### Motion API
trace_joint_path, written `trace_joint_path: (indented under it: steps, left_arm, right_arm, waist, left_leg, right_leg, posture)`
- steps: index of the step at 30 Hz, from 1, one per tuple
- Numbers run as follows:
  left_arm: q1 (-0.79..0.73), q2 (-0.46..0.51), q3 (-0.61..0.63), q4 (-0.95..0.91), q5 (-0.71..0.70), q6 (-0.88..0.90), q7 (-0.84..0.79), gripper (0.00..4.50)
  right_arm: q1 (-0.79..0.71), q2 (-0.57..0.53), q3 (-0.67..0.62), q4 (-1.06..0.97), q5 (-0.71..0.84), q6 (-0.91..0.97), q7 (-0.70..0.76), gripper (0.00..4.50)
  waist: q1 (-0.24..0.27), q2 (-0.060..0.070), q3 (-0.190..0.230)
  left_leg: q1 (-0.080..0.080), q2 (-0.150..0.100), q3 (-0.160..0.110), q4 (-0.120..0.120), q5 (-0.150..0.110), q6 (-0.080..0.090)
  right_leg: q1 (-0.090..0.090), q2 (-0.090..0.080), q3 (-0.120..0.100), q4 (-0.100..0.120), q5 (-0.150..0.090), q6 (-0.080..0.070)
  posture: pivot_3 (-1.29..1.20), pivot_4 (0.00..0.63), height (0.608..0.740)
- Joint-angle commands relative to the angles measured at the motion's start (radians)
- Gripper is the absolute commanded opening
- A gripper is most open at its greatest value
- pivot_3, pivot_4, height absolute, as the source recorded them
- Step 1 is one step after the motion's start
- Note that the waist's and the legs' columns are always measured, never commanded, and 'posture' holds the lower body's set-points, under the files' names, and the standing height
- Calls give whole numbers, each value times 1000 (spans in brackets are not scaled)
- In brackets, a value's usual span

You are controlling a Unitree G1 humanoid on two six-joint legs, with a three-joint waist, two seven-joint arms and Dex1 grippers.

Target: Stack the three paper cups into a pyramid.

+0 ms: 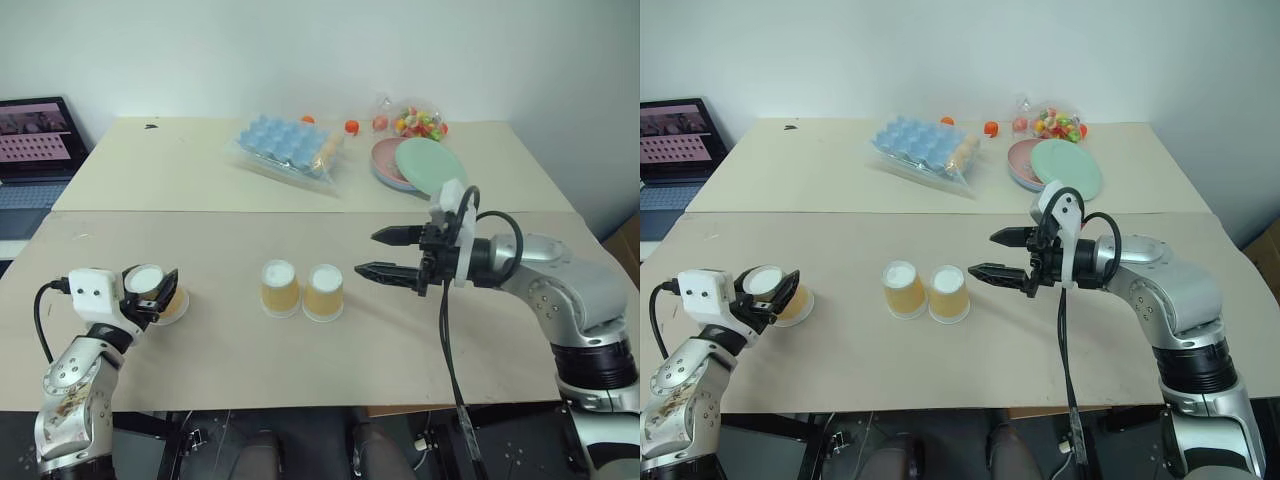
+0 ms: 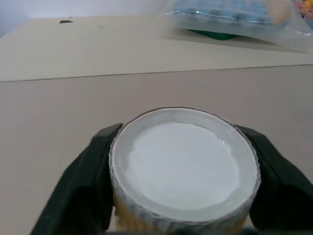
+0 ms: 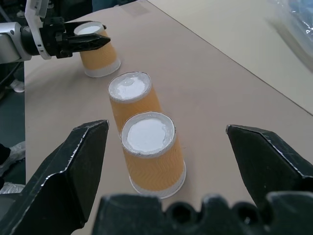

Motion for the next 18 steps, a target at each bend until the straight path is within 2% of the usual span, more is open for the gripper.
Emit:
trace_joint_path:
  steps: [1, 5, 9, 15, 18]
  left_arm:
    - [-15, 26, -5, -8, 1, -22, 7, 2672]
    - [-74, 63, -17, -8, 4, -7, 21, 2672]
    - [-455, 191, -143, -1, -63, 166, -50, 2672]
    - [-667, 253, -262, 7, -150, 304, -183, 2672]
    - [-748, 278, -333, -6, -208, 369, -292, 2672]
  right_arm:
    - [5, -18, -43, -37, 18, 5, -8, 4500]
    - [10, -22, -46, -42, 24, 9, -15, 4500]
    - [43, -44, -75, -76, 50, 38, -17, 4500]
    - [111, -93, -136, -133, 99, 66, -9, 4500]
    - [173, -132, -197, -184, 149, 89, 0, 4500]
  waist:
    - [0, 0, 0]
    - [2, 0, 0]
    - [27, -6, 3]
    - [-1, 0, -1]
    - [-1, -2, 0]
  left_leg:
    - [0, 0, 0, 0, 0, 0]
    - [0, 0, 0, 0, 0, 0]
    - [-3, 1, -2, 2, 3, -2]
    - [0, 1, 4, 0, -1, -2]
    - [-7, 2, 2, 0, -1, -1]
  right_leg:
    - [0, 0, 0, 0, 0, 0]
    - [0, 0, 0, 0, 0, 0]
    - [0, 1, -5, 1, 0, 1]
    - [3, -1, 1, -3, 1, 4]
    - [-5, 1, -1, -3, 1, 3]
  posture:
    - [0, 150, 736]
    - [0, 150, 736]
    - [0, 150, 736]
    - [0, 150, 736]
    - [0, 150, 736]
